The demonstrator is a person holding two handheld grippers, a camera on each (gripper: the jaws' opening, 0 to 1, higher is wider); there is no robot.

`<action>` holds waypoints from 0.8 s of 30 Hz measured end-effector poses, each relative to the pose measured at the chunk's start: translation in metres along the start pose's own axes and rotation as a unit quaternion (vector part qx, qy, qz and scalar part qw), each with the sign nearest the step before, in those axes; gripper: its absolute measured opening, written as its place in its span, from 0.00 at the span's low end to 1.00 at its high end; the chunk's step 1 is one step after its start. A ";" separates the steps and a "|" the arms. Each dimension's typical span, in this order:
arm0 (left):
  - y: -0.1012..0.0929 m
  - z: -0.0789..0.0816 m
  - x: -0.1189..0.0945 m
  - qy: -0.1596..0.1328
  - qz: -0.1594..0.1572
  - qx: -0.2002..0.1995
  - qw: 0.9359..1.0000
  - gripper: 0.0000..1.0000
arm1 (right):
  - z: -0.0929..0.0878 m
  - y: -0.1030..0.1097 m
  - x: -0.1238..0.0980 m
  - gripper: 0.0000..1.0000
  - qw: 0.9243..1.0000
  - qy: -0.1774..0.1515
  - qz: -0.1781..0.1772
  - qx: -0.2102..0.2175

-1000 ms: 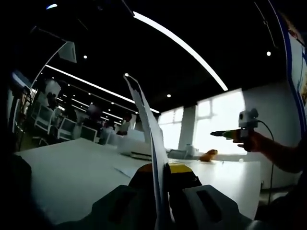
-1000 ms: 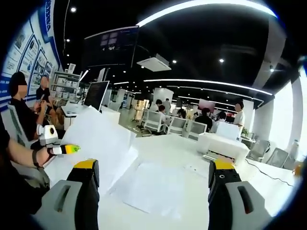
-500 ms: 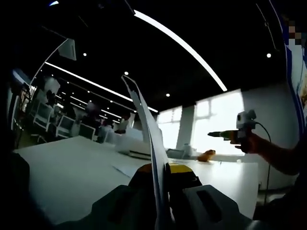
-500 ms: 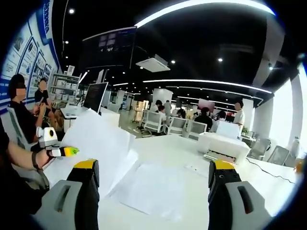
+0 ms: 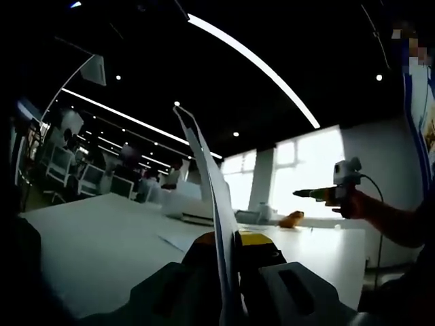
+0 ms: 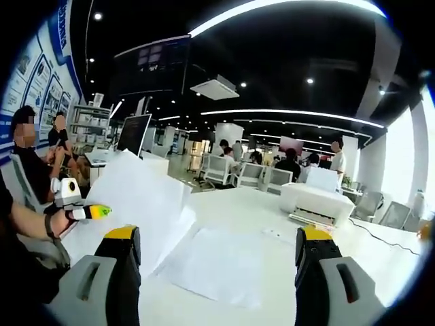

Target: Organize the stack of printing papers by aligning and flattening the scattered papers on the table

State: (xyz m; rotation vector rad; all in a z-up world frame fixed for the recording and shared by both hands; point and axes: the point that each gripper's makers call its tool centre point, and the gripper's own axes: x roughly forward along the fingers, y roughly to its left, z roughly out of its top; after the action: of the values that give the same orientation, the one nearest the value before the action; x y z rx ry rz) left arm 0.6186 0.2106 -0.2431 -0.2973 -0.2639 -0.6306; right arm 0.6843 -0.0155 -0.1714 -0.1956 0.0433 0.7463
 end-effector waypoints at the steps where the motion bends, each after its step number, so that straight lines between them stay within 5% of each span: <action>1: 0.000 0.000 0.000 0.000 0.000 0.000 1.000 0.07 | 0.000 0.001 0.000 0.90 1.000 -0.001 0.001 0.001; 24: 0.001 0.001 -0.001 -0.002 -0.002 -0.001 1.000 0.07 | 0.003 0.006 -0.001 0.90 1.000 -0.014 0.007 0.019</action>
State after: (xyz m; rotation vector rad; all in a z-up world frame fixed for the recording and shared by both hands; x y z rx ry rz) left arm 0.6185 0.2116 -0.2429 -0.2991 -0.2673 -0.6346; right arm 0.6793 -0.0113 -0.1698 -0.1498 0.0325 0.7614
